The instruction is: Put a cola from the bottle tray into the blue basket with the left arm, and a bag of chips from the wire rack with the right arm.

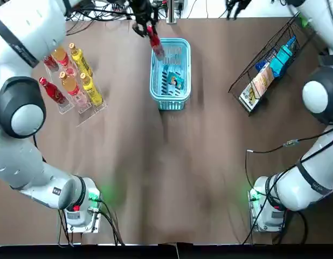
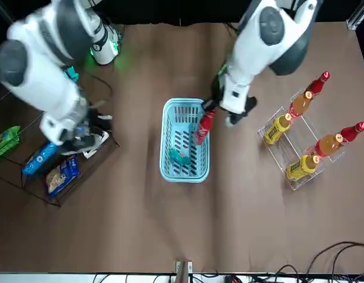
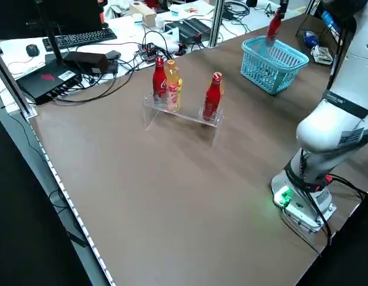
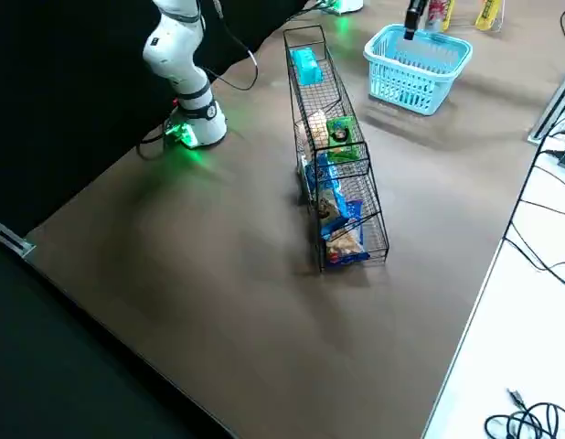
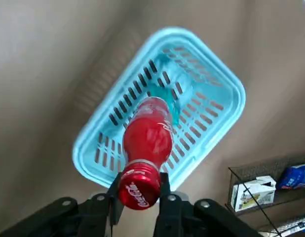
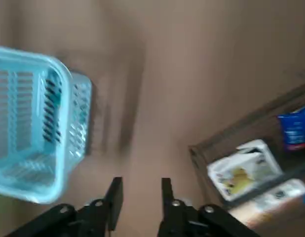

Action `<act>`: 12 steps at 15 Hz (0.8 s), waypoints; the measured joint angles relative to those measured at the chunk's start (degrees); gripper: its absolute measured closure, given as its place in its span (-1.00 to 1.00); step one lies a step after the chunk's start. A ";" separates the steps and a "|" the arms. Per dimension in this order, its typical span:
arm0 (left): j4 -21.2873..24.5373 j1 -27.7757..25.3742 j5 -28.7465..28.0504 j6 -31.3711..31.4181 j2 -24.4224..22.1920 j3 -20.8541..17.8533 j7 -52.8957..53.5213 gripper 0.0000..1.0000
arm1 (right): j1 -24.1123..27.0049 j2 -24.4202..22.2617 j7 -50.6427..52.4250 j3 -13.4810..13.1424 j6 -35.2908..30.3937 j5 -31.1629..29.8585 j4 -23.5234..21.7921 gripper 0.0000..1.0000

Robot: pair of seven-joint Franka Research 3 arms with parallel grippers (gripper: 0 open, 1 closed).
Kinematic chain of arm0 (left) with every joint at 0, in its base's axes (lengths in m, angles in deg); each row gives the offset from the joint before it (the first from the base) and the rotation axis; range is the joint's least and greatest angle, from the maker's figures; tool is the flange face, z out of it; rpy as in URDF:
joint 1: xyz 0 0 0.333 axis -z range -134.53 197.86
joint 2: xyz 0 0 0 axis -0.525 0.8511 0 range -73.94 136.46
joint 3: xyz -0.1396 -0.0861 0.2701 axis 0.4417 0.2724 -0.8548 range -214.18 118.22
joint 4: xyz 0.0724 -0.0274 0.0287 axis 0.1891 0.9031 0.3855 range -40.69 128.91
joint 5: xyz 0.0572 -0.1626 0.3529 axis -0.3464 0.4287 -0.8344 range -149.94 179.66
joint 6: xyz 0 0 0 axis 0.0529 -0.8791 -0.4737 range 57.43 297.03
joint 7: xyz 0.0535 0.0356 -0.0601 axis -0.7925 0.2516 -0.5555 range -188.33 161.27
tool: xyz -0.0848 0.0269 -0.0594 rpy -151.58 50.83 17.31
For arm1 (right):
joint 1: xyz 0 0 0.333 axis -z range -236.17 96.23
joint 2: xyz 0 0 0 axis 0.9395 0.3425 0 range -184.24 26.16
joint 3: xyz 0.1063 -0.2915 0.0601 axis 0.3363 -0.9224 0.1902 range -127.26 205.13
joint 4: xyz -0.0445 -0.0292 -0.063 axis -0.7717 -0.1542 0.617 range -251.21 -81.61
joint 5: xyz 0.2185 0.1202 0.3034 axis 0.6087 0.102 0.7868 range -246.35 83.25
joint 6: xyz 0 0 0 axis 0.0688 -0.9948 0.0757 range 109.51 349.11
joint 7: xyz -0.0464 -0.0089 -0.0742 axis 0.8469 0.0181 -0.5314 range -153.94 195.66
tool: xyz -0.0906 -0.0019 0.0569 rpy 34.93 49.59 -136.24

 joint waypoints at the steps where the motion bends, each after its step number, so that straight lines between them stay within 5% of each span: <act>1: -0.19 1.55 0.00 0.04 0.86 -0.02 -0.95 0.39 | 1.96 -1.17 4.36 -0.02 -2.15 -0.07 0.01 0.10; 6: 0.67 4.74 -0.24 -0.72 3.43 -0.05 -1.92 0.39 | 4.94 -7.75 11.25 0.39 -8.05 -7.50 -1.27 -0.01; 12: 1.68 6.54 -2.84 -4.20 8.40 -0.14 -1.93 0.39 | 6.36 -18.26 11.25 0.50 -3.00 -8.35 -14.49 -0.03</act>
